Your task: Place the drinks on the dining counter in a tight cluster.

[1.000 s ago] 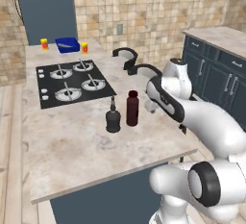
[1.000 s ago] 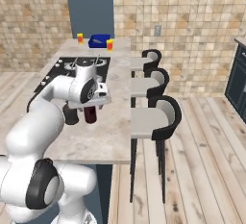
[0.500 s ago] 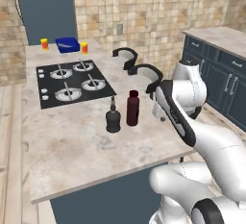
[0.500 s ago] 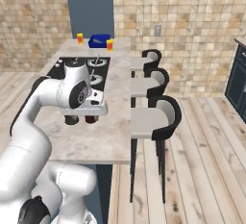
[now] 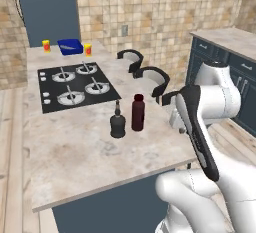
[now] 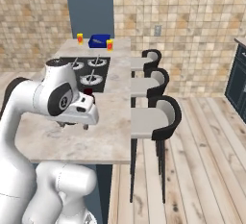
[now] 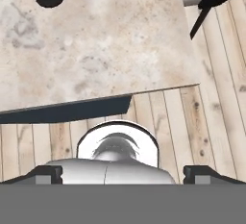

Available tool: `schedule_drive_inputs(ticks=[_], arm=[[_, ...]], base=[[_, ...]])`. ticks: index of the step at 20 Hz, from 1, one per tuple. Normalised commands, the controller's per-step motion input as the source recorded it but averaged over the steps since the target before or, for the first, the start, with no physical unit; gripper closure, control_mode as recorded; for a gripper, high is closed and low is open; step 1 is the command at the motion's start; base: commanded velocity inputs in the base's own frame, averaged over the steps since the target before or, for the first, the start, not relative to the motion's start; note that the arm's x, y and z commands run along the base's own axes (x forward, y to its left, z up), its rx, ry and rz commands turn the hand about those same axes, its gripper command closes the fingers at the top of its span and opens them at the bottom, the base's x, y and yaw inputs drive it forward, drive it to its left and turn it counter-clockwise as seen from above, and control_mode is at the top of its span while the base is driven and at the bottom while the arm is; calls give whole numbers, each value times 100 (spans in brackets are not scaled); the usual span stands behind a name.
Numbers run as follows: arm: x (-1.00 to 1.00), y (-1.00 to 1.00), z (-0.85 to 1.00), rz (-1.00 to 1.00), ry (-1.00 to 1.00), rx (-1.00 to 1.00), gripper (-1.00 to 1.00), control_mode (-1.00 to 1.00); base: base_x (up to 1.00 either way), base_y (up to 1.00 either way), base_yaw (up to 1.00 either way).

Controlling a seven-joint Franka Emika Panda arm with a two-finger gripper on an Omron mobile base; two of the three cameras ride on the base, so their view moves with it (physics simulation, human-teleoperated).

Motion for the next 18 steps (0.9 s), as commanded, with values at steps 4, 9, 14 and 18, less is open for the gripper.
schedule_drive_inputs(ticks=[4, 9, 14, 18], arm=[[-11, 0, 1, 0, -2, -1, -100, -100], [0, 0, 0, 0, 0, 0, -100, -100], [-2, 0, 0, 0, 0, 0, -100, 100], [0, 0, 0, 0, 0, 0, -100, 100]], base=[[0, 0, 0], [0, 0, 0], [-15, 3, 0], [-61, 36, 24]])
